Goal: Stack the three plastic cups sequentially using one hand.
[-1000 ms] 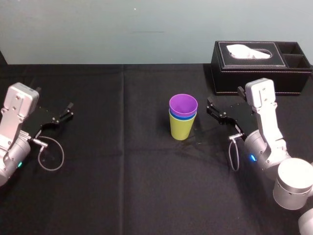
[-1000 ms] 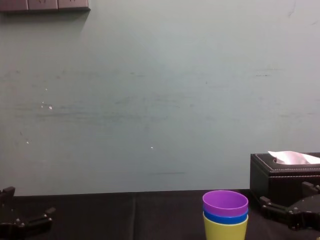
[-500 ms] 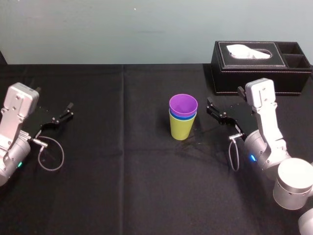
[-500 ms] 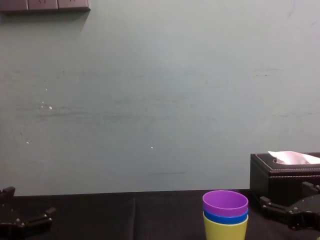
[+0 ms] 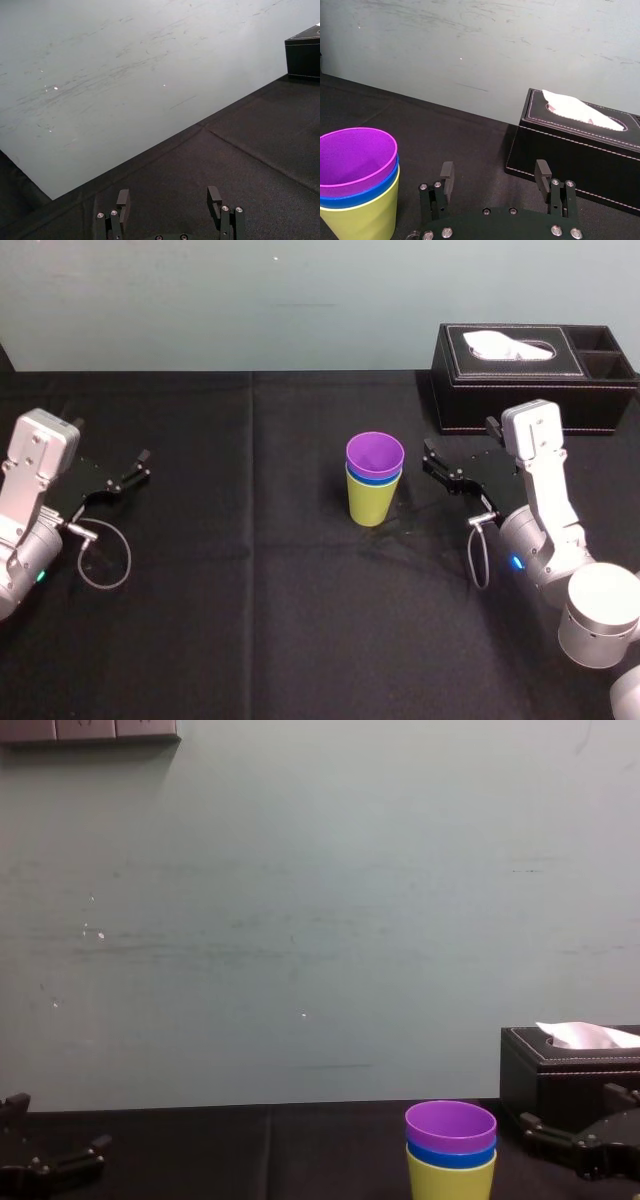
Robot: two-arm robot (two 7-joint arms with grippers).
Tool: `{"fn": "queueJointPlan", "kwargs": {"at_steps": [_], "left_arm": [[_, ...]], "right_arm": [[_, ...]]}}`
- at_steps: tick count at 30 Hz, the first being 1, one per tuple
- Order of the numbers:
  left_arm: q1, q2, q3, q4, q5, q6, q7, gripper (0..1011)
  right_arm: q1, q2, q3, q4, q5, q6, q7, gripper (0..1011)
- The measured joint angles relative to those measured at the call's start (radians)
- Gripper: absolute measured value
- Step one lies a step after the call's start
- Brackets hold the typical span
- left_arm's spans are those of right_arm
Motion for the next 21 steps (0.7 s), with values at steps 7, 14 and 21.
{"fn": "queueJointPlan", "kwargs": {"at_steps": [7,14,21], "left_arm": [[0.000,0.000,0.000,0.000,0.000,0.000,0.000,1011],[0.000,0.000,0.000,0.000,0.000,0.000,0.000,1011],[0.000,0.000,0.000,0.000,0.000,0.000,0.000,1011]], "right_arm": [[0.000,0.000,0.000,0.000,0.000,0.000,0.000,1002],[0.000,0.000,0.000,0.000,0.000,0.000,0.000,1003],[0.000,0.000,0.000,0.000,0.000,0.000,0.000,1002]]}}
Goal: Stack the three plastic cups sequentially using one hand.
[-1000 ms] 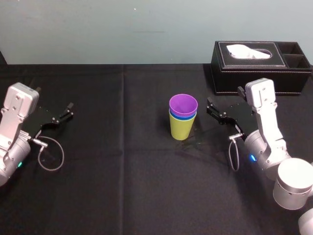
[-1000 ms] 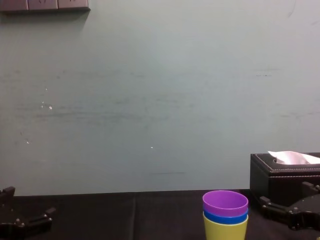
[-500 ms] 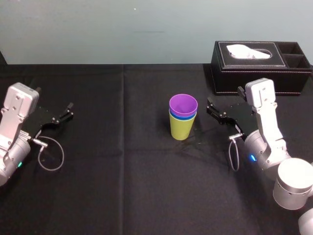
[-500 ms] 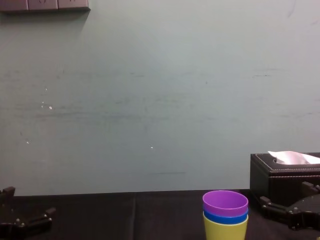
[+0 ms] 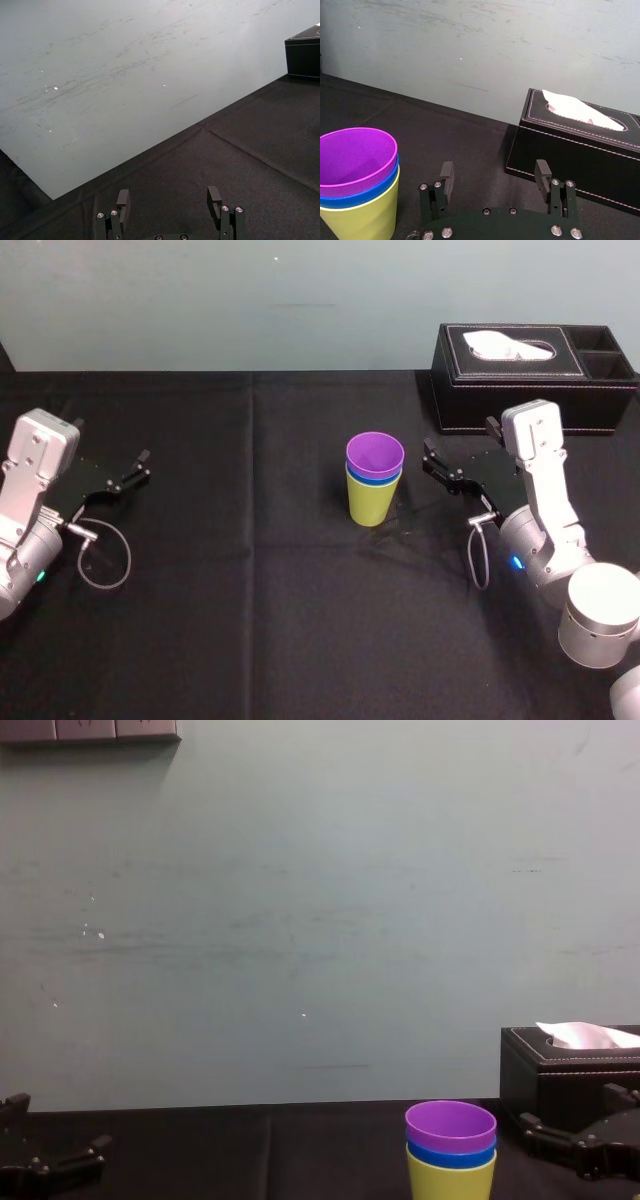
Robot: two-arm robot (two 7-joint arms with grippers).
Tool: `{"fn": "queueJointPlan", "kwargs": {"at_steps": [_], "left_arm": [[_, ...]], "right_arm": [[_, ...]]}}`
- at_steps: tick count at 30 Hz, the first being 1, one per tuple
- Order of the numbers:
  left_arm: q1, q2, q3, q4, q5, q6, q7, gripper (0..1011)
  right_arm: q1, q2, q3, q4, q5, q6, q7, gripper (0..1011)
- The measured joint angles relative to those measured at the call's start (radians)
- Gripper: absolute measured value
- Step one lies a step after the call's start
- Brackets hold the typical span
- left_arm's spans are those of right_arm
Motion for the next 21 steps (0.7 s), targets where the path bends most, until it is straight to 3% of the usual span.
{"fn": "queueJointPlan", "kwargs": {"at_steps": [21], "left_arm": [[0.000,0.000,0.000,0.000,0.000,0.000,0.000,1011]], "right_arm": [[0.000,0.000,0.000,0.000,0.000,0.000,0.000,1003]]}}
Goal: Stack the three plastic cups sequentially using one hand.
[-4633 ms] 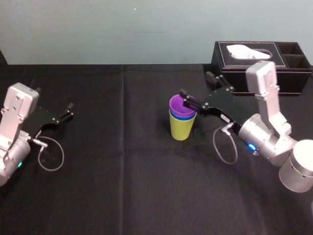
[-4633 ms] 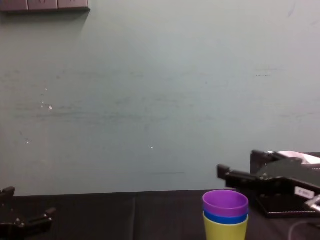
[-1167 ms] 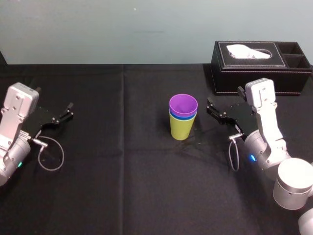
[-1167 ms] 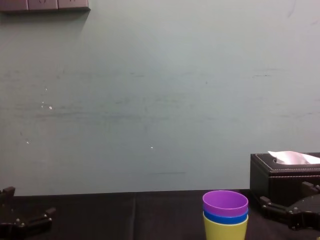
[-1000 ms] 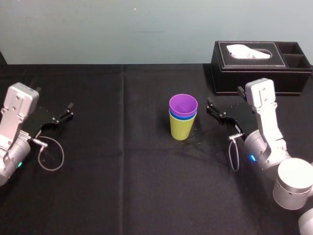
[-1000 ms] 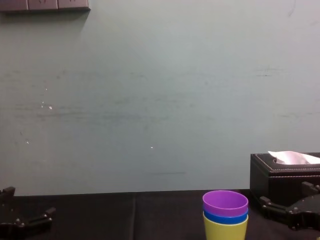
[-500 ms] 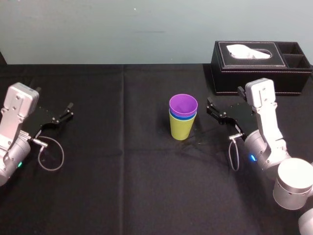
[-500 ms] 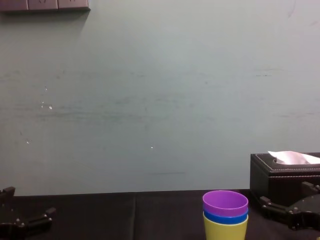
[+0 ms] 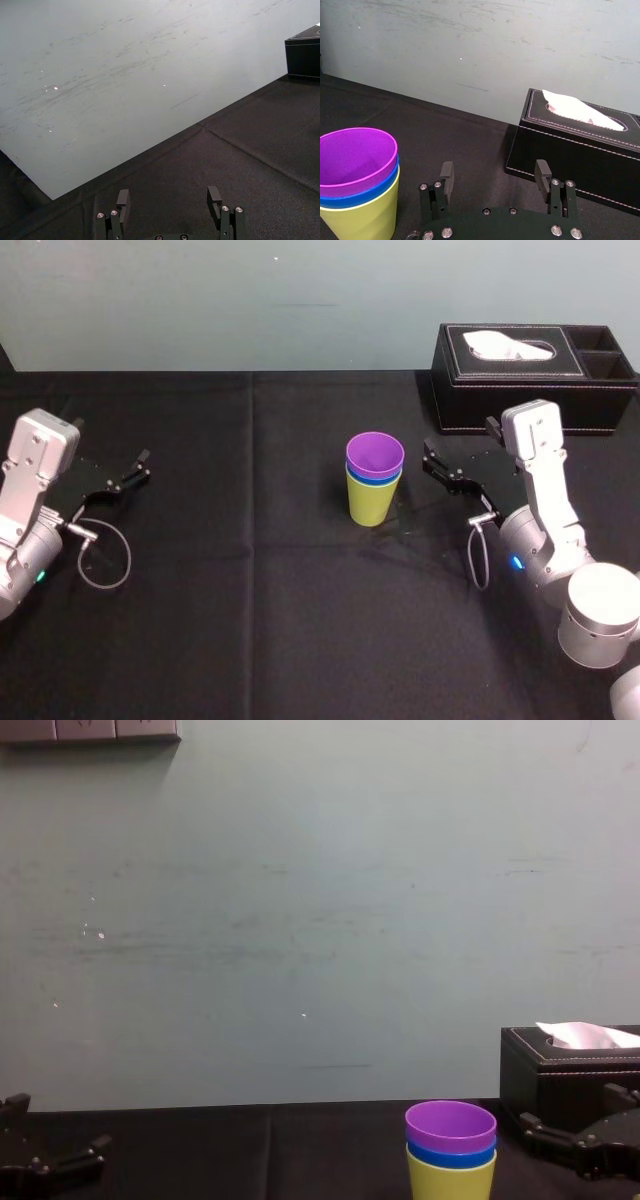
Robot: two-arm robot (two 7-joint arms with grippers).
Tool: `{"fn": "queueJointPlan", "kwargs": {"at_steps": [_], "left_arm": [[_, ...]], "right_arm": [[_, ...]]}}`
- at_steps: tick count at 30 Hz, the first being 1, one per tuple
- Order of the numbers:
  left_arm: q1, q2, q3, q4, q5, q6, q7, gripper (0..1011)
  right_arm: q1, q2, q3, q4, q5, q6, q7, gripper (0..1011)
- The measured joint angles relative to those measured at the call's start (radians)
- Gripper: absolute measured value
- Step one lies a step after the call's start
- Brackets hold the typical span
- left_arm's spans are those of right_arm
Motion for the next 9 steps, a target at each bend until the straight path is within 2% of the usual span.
{"fn": "queueJointPlan", "kwargs": {"at_steps": [9], "left_arm": [[0.000,0.000,0.000,0.000,0.000,0.000,0.000,1011]], "right_arm": [[0.000,0.000,0.000,0.000,0.000,0.000,0.000,1003]]}}
